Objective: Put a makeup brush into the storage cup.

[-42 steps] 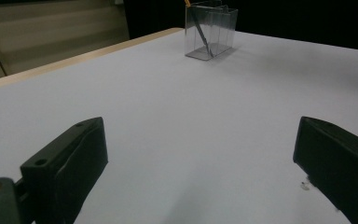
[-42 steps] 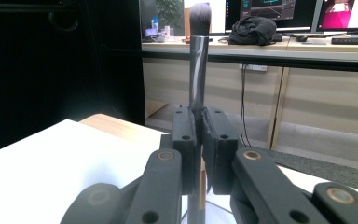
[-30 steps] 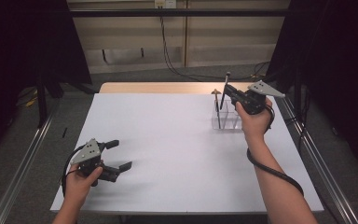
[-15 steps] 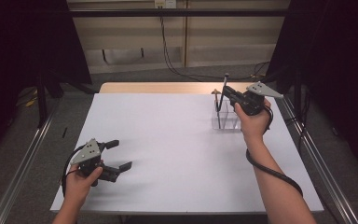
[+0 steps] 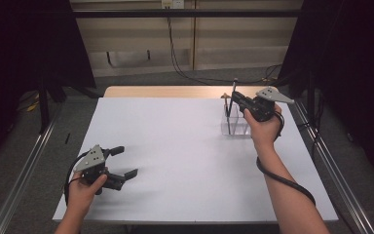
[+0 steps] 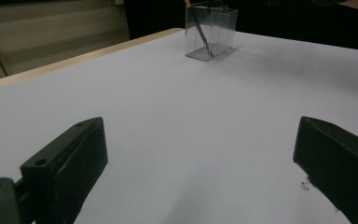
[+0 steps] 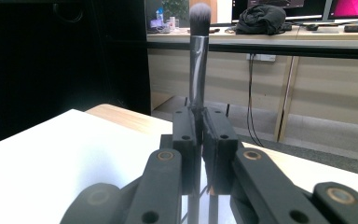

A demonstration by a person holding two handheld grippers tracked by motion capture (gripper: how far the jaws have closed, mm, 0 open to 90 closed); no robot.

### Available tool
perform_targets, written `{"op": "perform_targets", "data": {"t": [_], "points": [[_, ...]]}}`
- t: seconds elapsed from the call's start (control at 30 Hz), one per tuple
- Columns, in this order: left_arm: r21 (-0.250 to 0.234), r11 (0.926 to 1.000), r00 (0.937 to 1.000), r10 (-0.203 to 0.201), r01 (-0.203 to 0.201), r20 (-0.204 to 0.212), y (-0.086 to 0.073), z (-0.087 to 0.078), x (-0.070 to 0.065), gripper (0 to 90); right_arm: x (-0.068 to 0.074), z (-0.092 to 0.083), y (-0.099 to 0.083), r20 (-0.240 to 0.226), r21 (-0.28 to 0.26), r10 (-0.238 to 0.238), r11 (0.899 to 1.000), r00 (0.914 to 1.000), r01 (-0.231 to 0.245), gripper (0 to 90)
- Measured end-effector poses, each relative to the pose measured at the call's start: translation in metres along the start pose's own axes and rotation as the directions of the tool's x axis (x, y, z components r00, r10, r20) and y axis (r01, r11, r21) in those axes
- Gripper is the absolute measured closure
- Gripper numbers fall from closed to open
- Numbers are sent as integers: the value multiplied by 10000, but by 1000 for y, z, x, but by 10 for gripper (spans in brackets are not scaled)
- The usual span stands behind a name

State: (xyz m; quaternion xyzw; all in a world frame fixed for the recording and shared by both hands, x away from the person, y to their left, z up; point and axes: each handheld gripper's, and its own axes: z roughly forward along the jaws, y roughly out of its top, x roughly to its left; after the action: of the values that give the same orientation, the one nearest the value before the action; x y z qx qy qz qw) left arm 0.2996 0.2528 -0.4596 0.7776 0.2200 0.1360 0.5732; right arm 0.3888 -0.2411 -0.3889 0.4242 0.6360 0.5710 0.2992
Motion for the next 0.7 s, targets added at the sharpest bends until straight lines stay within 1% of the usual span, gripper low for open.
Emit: {"op": "perform_targets", "data": {"t": [0.33, 0.7], "points": [[-9, 10000, 10000, -32, 32, -6, 0, 0, 0, 29, 1, 1, -4, -77, 123, -151, 9998, 9999, 152, 849], [10, 10000, 10000, 13, -13, -41, 0, -1, 0, 29, 0, 1, -6, -108, 199, -142, 9997, 9998, 144, 850]]}}
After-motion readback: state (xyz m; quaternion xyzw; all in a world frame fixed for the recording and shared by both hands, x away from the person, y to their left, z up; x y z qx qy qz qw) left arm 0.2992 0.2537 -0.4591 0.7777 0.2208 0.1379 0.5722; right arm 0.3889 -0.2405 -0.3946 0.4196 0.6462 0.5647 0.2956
